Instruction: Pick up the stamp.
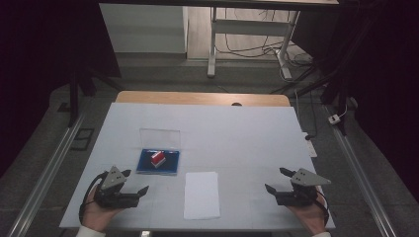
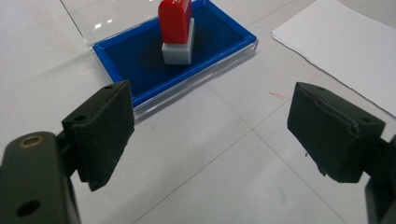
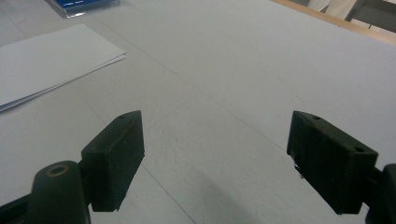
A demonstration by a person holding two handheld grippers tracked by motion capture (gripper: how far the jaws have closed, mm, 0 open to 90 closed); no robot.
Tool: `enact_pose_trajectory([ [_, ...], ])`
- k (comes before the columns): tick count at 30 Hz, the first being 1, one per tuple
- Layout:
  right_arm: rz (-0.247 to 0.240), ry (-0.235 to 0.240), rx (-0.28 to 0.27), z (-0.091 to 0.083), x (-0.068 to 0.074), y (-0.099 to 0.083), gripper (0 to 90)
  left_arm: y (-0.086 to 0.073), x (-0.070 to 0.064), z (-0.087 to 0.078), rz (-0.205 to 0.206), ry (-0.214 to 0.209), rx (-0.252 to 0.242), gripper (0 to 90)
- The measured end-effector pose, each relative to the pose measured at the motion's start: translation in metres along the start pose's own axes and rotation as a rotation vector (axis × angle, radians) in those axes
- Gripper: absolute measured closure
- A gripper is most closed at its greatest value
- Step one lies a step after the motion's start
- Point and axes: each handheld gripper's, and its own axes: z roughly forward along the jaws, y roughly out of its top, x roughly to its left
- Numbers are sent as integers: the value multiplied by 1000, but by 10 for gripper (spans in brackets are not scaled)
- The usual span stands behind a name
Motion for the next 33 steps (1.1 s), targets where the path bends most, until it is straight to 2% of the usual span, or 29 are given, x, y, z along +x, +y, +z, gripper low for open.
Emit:
enact_pose_trajectory([
  [9, 5, 26, 6, 6, -1, -4, 185, 0, 0, 1, 2, -2, 3, 151],
  [23, -1, 22, 8, 6, 2, -1, 189, 1, -1, -2, -9, 4, -7, 151],
  [29, 3, 23, 8, 5, 1, -1, 195, 3, -3, -3, -7, 3, -4, 151],
  [33, 4, 27, 4, 5, 5, 2, 202, 7, -4, -5, 3, 12, -4, 151],
])
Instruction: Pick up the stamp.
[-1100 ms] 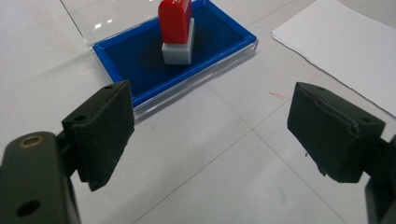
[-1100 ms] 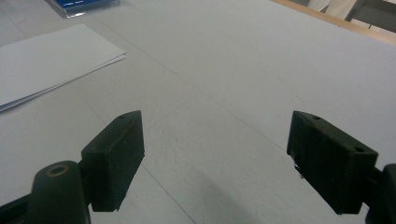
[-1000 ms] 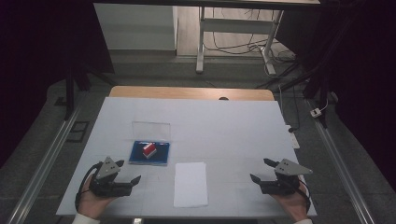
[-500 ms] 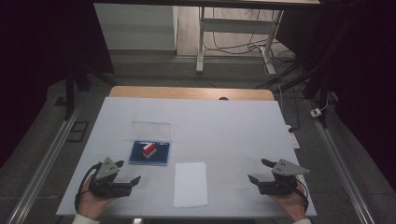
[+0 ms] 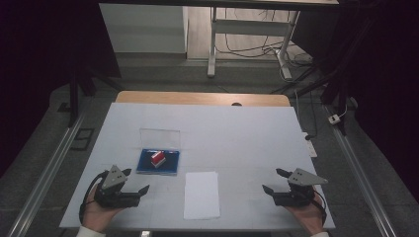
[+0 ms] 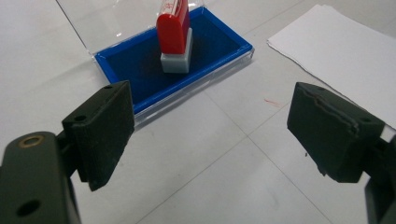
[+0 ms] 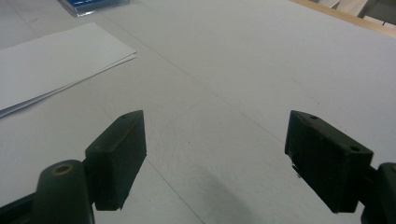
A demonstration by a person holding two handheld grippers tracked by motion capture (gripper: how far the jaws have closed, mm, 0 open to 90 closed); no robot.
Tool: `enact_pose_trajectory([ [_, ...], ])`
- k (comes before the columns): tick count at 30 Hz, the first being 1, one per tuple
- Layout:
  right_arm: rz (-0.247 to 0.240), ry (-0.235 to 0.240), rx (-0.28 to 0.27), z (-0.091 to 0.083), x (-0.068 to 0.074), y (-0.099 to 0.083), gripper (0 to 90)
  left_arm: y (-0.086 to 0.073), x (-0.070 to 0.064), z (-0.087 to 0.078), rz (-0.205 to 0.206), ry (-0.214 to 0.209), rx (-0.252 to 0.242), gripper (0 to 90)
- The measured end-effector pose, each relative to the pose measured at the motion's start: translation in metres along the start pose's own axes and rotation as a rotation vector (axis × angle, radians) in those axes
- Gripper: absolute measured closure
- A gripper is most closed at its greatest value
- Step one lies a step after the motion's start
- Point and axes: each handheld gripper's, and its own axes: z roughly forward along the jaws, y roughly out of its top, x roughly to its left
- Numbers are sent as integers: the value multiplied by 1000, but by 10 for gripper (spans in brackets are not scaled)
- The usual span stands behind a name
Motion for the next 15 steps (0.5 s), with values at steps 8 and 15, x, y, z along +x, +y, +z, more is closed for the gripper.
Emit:
enact_pose_trajectory([
  [8, -5, -2, 11, 0, 3, 1, 210, 7, 1, -1, 4, 3, 3, 151],
  [15, -4, 8, 12, -1, 4, -1, 218, 19, 5, -3, -4, -5, 15, 152],
])
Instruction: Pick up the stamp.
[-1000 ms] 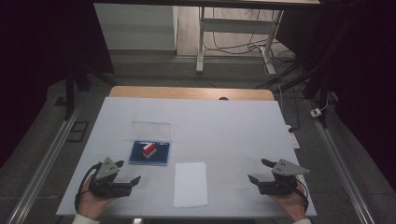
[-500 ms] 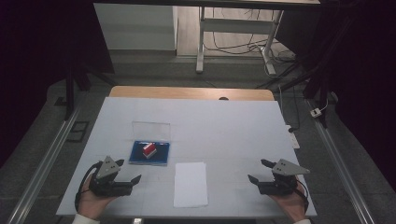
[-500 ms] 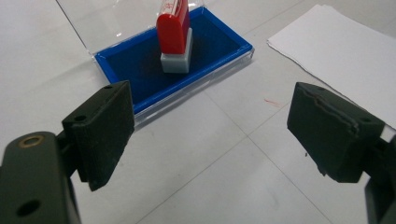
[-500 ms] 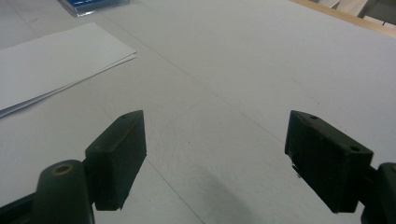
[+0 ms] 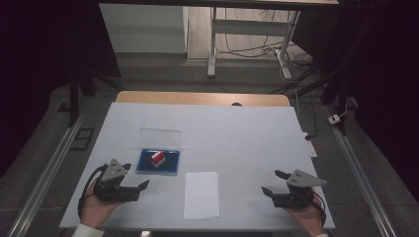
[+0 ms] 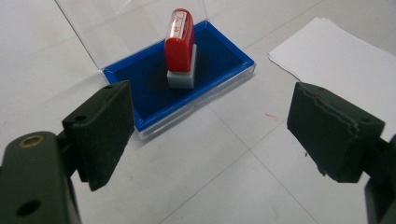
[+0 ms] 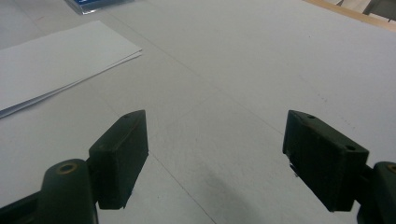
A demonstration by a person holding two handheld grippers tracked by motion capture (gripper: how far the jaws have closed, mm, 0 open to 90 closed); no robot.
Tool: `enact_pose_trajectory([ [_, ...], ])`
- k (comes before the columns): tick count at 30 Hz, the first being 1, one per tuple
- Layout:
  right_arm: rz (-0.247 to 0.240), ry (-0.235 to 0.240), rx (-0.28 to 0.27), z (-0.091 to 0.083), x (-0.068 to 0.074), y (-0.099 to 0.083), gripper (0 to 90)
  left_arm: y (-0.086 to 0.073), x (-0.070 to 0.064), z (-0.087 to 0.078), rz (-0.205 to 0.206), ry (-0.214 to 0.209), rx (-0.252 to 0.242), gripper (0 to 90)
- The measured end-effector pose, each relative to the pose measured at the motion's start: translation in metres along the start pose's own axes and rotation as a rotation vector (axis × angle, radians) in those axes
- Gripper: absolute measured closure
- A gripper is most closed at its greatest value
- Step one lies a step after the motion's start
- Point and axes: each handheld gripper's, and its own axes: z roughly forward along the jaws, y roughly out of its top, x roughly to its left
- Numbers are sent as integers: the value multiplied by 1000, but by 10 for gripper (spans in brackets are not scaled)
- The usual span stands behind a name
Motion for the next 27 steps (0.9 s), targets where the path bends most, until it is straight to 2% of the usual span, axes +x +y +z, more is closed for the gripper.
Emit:
enact_pose_trajectory([
  [5, 0, -10, 15, -1, 0, -3, 214, 8, 0, 4, 17, -11, 19, 156],
  [9, 2, -2, 19, 3, 0, -4, 214, 17, 6, 7, 28, -14, 38, 156],
  [19, 8, -6, 36, 4, -1, -6, 215, 35, 16, 17, 26, -22, 53, 153],
  [27, 4, -4, 39, 5, 1, -6, 215, 51, 19, 31, 35, -1, 76, 186],
])
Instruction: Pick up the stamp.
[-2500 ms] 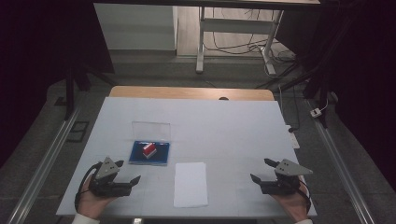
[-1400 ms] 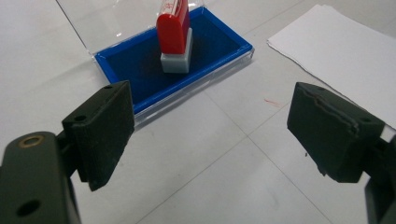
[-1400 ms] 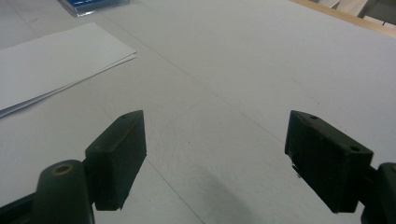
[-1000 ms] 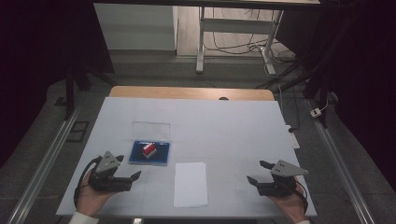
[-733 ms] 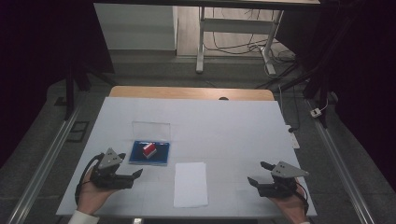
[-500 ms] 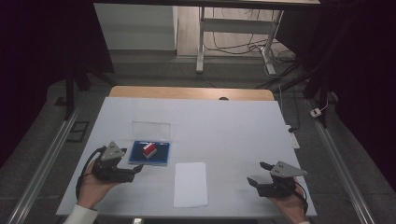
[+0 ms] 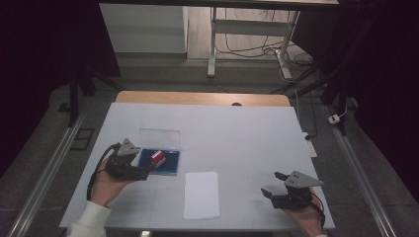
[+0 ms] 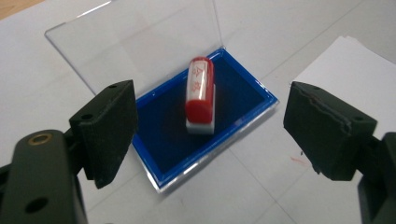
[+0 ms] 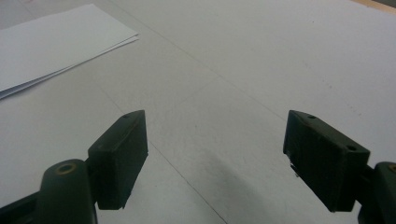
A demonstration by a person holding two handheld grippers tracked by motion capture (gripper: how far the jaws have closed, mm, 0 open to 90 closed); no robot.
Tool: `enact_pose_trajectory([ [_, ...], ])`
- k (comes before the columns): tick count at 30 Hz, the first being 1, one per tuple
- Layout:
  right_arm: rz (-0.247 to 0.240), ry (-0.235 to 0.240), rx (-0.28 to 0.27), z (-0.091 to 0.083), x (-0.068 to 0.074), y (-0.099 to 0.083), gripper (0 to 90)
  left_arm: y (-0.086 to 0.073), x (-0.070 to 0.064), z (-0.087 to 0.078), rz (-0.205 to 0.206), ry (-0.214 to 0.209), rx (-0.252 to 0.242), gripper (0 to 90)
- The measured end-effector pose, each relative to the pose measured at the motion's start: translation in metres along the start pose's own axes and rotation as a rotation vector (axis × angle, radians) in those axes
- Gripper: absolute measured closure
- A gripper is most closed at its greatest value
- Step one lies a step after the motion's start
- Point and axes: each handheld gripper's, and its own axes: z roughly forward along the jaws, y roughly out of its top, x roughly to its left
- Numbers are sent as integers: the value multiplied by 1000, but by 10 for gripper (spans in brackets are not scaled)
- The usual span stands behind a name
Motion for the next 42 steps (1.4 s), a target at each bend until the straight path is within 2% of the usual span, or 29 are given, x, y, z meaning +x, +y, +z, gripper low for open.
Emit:
enact_pose_trajectory([
  [9, 3, 9, 1, 2, -1, 0, 215, 19, 3, 21, 39, 2, 53, 253],
  [12, 0, 5, 13, 3, 0, 0, 215, 24, 6, 27, 40, 5, 65, 280],
  [15, -6, 2, 22, 4, 1, -1, 215, 25, 8, 33, 33, 3, 78, 297],
  [21, -8, -7, 14, 2, 1, -1, 225, 22, 9, 41, 67, 6, 117, 340],
  [28, -11, 0, 13, 4, 2, -2, 229, 23, 8, 44, 77, -14, 117, 423],
  [42, -15, 7, 23, 5, 2, -3, 235, 21, 11, 54, 65, -47, 139, 579],
])
